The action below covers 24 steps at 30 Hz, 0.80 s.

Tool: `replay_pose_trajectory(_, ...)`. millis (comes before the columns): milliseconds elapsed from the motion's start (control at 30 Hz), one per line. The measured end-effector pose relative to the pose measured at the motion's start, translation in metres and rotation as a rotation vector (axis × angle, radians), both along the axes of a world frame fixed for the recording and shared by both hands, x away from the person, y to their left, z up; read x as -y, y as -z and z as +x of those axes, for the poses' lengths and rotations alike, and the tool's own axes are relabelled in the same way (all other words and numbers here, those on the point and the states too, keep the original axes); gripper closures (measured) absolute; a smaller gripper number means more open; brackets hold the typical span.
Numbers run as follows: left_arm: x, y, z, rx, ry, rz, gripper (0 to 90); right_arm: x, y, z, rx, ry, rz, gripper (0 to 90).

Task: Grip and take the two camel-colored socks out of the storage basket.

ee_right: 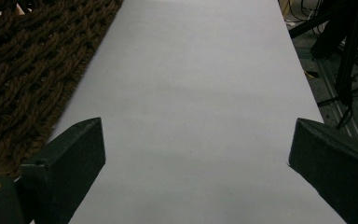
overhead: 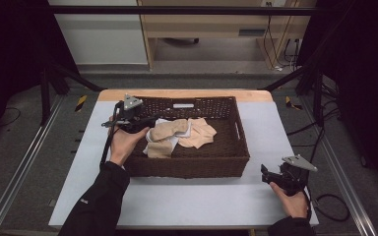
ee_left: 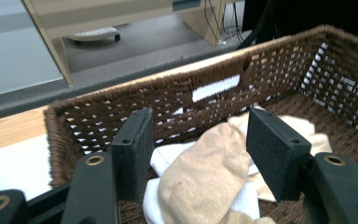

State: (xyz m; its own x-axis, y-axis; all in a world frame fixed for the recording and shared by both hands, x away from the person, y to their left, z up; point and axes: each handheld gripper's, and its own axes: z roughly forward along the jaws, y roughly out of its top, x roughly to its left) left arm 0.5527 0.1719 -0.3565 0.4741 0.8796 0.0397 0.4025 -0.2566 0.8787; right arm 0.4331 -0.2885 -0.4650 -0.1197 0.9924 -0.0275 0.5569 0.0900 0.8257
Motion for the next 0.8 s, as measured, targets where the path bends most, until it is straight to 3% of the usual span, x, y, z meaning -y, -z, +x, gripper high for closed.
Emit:
replay_pose_trajectory(67,0.002,0.007,0.0,0.0,-0.001,-0.004,40.5,0.0,0.0,0.0,0.001,0.0,-0.001,4.0)
replay_pose_trajectory(133,0.002,0.018,0.001,-0.028,0.004,-0.006,40.1,0.0,0.0,0.0,0.0,0.001,0.0,4.0)
replay_pose_trajectory(300,0.003,0.026,0.002,-0.05,0.016,0.012,38.6,0.0,0.001,0.0,-0.001,-0.001,-0.005,4.0)
replay_pose_trajectory(467,0.009,0.034,0.005,-0.086,0.048,0.075,36.7,-0.001,0.001,0.001,-0.006,-0.001,-0.009,4.0)
replay_pose_trajectory(533,0.009,0.035,0.005,-0.091,0.051,0.081,36.7,-0.001,0.001,0.001,-0.005,-0.002,-0.01,4.0)
replay_pose_trajectory(633,0.011,0.038,0.007,-0.097,0.058,0.074,35.3,-0.001,0.001,0.001,-0.011,0.0,-0.004,4.0)
replay_pose_trajectory(800,0.016,0.051,0.014,-0.144,0.078,0.075,34.7,-0.001,0.002,0.001,-0.009,-0.001,-0.012,4.0)
